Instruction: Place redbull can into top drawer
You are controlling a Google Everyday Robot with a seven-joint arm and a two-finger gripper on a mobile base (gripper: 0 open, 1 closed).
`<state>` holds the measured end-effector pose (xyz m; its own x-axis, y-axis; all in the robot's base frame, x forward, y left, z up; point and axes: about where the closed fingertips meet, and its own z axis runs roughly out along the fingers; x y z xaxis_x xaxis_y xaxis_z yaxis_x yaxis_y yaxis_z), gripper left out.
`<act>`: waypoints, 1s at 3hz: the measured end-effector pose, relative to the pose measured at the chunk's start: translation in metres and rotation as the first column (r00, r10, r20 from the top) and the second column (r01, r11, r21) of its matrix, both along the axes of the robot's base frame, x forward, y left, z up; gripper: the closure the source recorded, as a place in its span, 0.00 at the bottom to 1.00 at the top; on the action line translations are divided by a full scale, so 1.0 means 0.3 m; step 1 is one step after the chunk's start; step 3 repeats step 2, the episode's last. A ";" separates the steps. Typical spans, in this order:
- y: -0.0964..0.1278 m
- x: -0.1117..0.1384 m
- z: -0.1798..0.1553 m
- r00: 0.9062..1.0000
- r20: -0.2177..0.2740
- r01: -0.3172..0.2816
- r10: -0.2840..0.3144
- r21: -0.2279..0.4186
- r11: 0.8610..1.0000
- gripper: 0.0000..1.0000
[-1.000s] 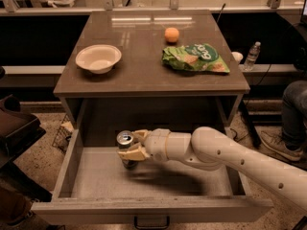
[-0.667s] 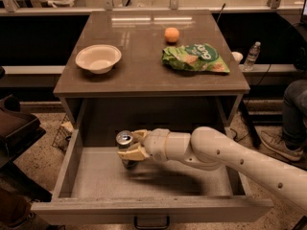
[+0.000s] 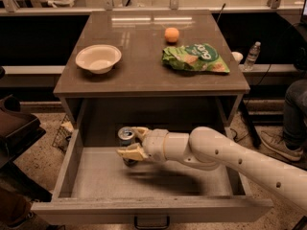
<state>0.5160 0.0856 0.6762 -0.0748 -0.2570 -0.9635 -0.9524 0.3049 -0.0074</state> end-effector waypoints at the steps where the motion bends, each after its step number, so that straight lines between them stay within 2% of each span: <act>1: 0.005 -0.002 0.001 1.000 0.000 -0.003 0.003 0.001 1.000 0.00; 3: 0.005 -0.002 0.001 1.000 0.000 -0.003 0.003 0.001 1.000 0.00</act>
Offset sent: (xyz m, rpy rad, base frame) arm -0.0006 0.0016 0.0002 0.0005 0.0000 0.0031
